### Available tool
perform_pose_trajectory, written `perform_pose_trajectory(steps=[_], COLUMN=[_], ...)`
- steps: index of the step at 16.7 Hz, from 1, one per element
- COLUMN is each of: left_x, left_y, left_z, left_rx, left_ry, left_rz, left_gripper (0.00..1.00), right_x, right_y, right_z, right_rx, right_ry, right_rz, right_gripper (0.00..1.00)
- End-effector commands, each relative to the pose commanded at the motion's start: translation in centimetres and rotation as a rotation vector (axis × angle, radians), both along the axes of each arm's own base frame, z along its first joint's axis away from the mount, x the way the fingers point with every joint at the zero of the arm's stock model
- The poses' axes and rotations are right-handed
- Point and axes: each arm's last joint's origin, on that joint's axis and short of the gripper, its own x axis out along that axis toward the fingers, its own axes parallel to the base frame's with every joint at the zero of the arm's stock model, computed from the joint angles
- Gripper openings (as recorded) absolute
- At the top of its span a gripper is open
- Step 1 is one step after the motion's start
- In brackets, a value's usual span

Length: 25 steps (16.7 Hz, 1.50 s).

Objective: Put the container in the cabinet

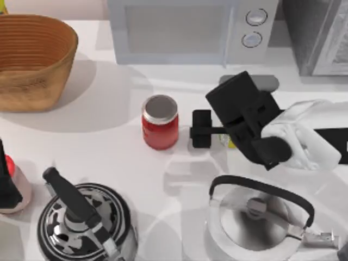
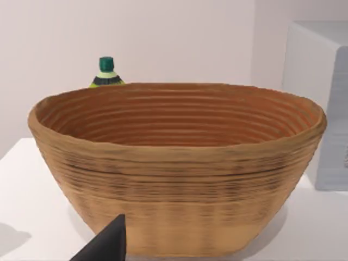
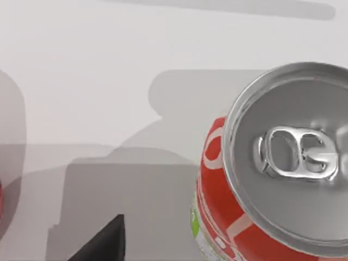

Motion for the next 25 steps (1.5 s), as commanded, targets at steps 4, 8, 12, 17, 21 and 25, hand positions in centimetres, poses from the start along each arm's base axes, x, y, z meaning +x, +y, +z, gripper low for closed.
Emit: perform_pose_trajectory(steps=[4, 8, 12, 17, 21, 25], left_x=[0.0, 0.0, 0.0, 0.0, 0.0, 0.0], left_y=[0.0, 0.0, 0.0, 0.0, 0.0, 0.0], left_z=[0.0, 0.0, 0.0, 0.0, 0.0, 0.0], left_rx=[0.000, 0.000, 0.000, 0.000, 0.000, 0.000], left_ry=[0.000, 0.000, 0.000, 0.000, 0.000, 0.000], left_rz=[0.000, 0.000, 0.000, 0.000, 0.000, 0.000], left_gripper=[1.00, 1.00, 1.00, 1.00, 1.00, 1.00], right_x=[2.5, 3.8, 3.8, 3.8, 3.8, 3.8], right_y=[0.1, 0.0, 0.0, 0.0, 0.0, 0.0], right_z=[-2.8, -4.0, -4.0, -4.0, -4.0, -4.0], right_rx=[-0.006, -0.002, -0.002, -0.002, -0.002, -0.002], right_ry=[0.007, 0.002, 0.002, 0.002, 0.002, 0.002], right_rz=[0.000, 0.000, 0.000, 0.000, 0.000, 0.000], right_gripper=[1.00, 1.00, 0.85, 0.47, 0.17, 0.00])
